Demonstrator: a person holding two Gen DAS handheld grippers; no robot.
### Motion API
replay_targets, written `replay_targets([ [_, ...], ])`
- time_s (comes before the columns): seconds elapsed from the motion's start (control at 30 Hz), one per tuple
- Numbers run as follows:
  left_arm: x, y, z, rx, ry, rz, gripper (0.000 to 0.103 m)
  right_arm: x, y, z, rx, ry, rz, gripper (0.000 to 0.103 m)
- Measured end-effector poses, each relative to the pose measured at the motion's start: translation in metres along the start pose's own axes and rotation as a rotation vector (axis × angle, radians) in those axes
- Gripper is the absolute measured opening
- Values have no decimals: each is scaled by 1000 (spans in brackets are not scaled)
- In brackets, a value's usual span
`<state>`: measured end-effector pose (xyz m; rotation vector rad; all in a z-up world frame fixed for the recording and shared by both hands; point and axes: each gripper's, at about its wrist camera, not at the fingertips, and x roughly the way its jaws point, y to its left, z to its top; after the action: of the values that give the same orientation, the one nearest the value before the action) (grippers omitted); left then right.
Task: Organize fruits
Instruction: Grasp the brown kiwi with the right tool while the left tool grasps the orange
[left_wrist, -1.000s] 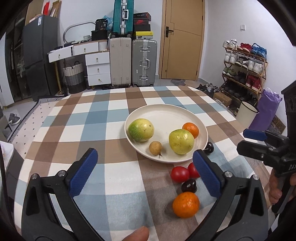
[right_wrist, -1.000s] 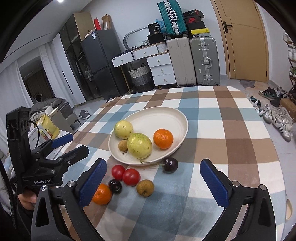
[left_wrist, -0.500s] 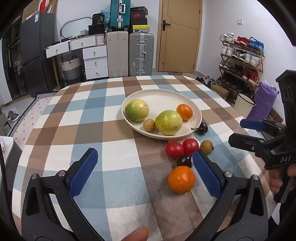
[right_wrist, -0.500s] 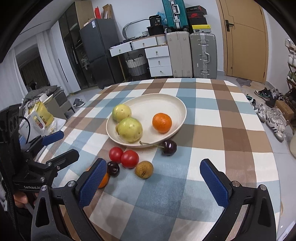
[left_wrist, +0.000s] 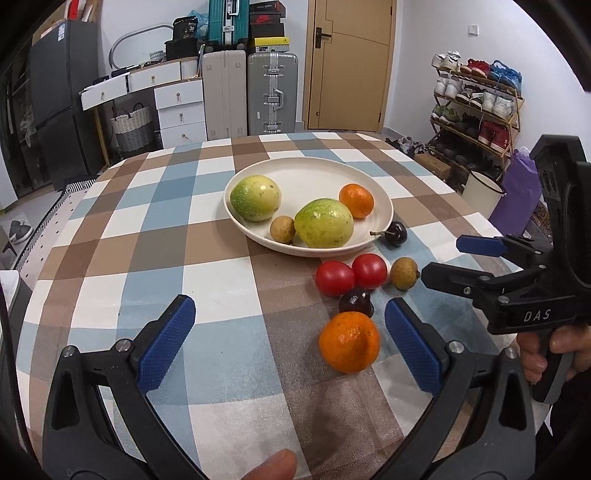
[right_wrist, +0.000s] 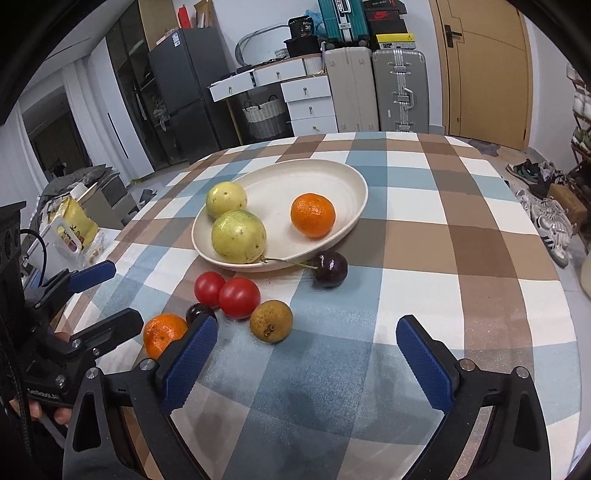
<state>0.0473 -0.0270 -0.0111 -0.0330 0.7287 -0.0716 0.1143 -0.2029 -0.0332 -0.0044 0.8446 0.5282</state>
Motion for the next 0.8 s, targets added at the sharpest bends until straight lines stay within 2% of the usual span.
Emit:
replay_targets([
  [0.4, 8, -3, -4, 12, 45, -38, 102, 15, 7, 0, -20, 32, 5, 95],
  [0.53, 10, -9, -7, 44, 67, -56, 102, 24, 10, 1, -42, 73, 11, 95],
  [0.8, 19, -13, -12, 71, 113, -54, 102, 33, 12, 1, -64, 109, -2, 88],
])
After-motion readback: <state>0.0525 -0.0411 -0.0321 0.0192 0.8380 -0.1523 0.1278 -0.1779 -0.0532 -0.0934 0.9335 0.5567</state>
